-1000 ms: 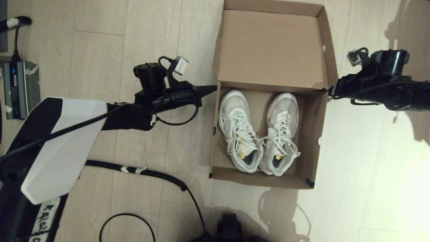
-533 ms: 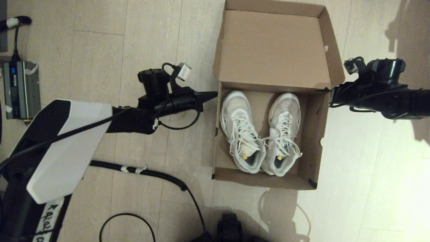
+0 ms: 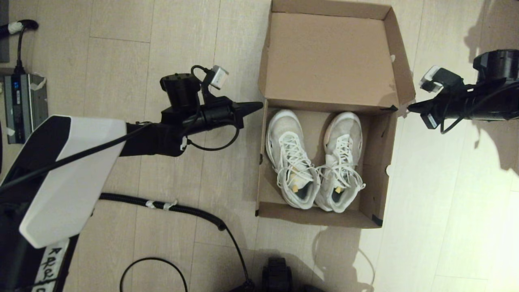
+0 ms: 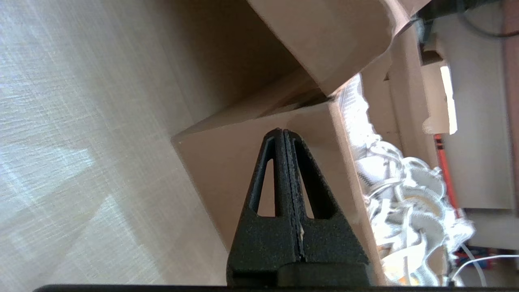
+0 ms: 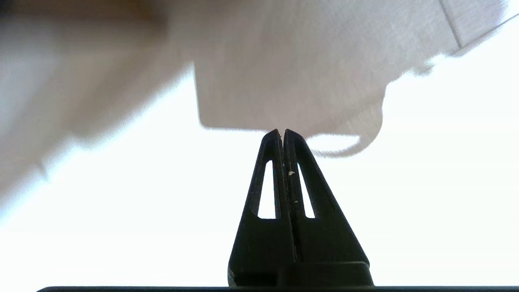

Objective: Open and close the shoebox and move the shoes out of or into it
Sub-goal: Close the shoe box

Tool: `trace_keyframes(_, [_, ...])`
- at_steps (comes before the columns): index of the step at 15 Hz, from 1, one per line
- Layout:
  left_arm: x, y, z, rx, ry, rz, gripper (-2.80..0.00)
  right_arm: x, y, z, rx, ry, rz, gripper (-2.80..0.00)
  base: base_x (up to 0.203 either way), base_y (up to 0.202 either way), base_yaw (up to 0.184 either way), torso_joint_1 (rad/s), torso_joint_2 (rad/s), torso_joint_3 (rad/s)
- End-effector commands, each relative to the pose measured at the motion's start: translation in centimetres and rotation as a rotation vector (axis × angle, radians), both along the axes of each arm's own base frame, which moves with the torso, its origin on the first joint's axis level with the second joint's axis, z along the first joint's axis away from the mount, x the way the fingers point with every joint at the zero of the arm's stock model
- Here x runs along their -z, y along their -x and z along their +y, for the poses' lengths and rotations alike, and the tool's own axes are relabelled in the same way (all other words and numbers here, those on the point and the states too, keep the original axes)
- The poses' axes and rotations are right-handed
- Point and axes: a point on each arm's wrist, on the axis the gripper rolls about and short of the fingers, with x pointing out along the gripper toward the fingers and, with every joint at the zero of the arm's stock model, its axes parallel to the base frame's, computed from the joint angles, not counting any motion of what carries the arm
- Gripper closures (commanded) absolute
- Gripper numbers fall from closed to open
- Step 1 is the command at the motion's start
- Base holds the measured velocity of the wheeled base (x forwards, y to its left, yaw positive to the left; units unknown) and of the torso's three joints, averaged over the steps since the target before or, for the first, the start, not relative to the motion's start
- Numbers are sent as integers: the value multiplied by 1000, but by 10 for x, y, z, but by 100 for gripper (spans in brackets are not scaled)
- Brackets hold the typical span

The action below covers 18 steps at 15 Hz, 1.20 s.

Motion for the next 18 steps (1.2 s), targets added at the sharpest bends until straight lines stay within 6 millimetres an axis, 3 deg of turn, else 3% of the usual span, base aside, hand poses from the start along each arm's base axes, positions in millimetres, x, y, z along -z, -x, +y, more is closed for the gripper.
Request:
trace_keyframes(1, [-2, -1, 5, -9, -1, -13, 0, 1, 4, -19, 13, 84, 18, 0, 0, 0, 0, 0, 0, 0])
trace_keyframes(5, [3, -3, 6, -14, -32, -34, 0, 12, 5, -37, 29, 303, 45, 0, 0, 0, 0, 0, 0, 0])
trace_keyframes(7, [2, -2, 7, -10, -37, -20, 0, 23, 17, -22, -23, 38, 252, 0, 0, 0, 0, 0, 0, 0])
trace_keyframes(9, [4, -3, 12, 22, -47, 0, 0, 23, 21, -8, -146, -171, 314, 0, 0, 0, 0, 0, 0, 0])
trace_keyframes(12, [4, -3, 13, 30, -49, 2, 0, 22, 21, -6, -267, -319, 307, 0, 0, 0, 0, 0, 0, 0])
trace_keyframes(14, [2, -3, 13, 36, -48, -1, 0, 27, 21, -18, -334, -383, 297, 0, 0, 0, 0, 0, 0, 0])
trace_keyframes(18, [-1, 0, 13, 71, -47, -16, 0, 30, 11, -27, -412, -369, 204, 0, 0, 0, 0, 0, 0, 0])
